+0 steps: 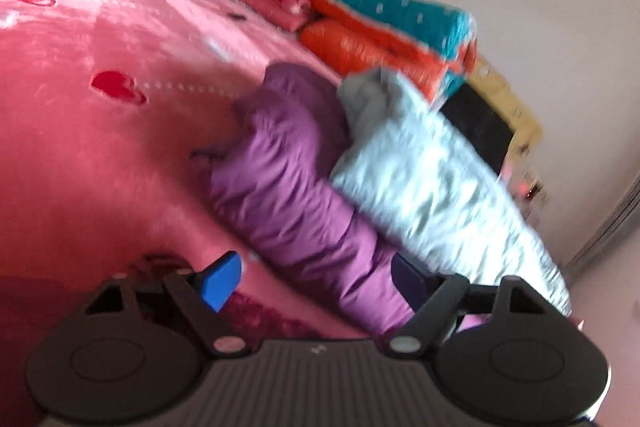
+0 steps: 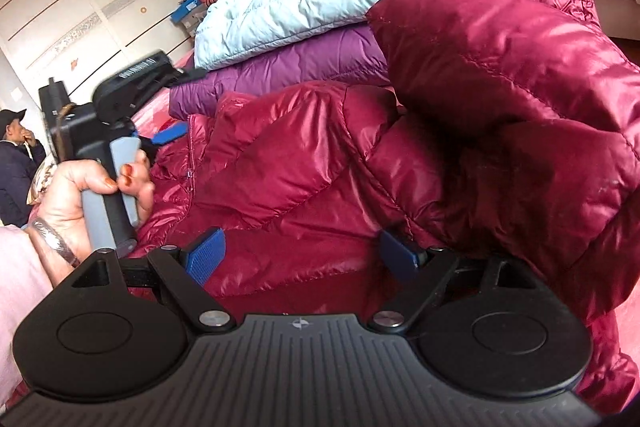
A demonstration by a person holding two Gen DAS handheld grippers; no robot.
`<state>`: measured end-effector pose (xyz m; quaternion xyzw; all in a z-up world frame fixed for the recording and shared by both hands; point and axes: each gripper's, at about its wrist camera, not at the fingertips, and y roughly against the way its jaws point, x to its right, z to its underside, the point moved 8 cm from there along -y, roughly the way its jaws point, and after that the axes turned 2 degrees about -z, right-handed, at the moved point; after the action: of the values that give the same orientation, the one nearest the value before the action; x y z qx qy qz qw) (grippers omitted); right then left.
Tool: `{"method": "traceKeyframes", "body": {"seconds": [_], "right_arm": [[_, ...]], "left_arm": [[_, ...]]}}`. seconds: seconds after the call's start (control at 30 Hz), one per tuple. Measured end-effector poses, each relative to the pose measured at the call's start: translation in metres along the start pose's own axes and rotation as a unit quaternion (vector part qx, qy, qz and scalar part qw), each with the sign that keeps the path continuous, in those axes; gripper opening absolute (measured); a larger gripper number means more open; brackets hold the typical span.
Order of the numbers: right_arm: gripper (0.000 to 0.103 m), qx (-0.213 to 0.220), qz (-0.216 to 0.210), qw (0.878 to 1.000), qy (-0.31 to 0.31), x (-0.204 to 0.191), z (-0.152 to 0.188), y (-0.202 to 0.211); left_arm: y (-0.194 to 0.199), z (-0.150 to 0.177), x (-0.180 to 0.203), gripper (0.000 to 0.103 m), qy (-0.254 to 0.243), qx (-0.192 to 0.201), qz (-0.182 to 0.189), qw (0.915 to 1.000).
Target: Fold large clothes
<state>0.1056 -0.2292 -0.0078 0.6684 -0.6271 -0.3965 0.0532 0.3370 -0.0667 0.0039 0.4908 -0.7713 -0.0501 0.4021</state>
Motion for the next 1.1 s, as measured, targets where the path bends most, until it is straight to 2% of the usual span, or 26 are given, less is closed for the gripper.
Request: {"method": "traceKeyframes", "body": {"seconds": [0.07,0.17,0.23,0.33,0.4,0.5,0.63,0.8,0.9,1.1], "right_arm": [[0.103,0.000,-0.001,1.000,0.000,0.001,-0.001,-0.001],[0.103,0.000,-0.001,1.000,-0.001,0.001,-0.001,-0.001],[0.103,0.000,-0.001,1.000,-0.001,0.001,-0.001,-0.002],[0.103,0.000,0.000,1.000,0.000,0.001,-0.002,-0.002],[0.103,0.000,0.002,1.000,0.001,0.000,-0.001,-0.003],[0.103,-0.001,0.004,1.000,0.008,-0.001,0.000,-0.003],[0.103,-0.003,0.005,1.000,0.006,-0.001,-0.001,-0.005],[0.103,-0.005,0.002,1.000,-0.002,0.001,-0.001,-0.007],[0.103,-0.005,0.002,1.000,-0.001,0.001,-0.001,-0.008],[0.103,-0.008,0.002,1.000,0.006,0.000,-0.001,-0.008]], "left_arm": [[0.007,0.001,0.000,0.078,0.002,0.004,0.009,0.9999],[0.040,-0.005,0.000,0.078,0.011,0.048,0.033,0.9982],[0.065,-0.009,-0.009,0.079,0.013,0.084,0.019,0.9962],[0.082,-0.002,-0.020,0.079,-0.006,0.100,-0.016,0.9948],[0.076,0.004,-0.026,0.079,-0.013,0.087,-0.022,0.9959],[0.062,0.014,-0.025,0.079,0.011,0.065,-0.011,0.9978],[0.038,0.031,0.000,0.081,-0.025,0.038,0.003,0.9989],[0.030,0.043,0.013,0.082,-0.061,0.026,0.034,0.9973],[0.026,0.059,0.012,0.082,-0.091,0.017,0.028,0.9953],[0.022,0.060,0.012,0.082,-0.099,0.014,0.020,0.9948]]}}
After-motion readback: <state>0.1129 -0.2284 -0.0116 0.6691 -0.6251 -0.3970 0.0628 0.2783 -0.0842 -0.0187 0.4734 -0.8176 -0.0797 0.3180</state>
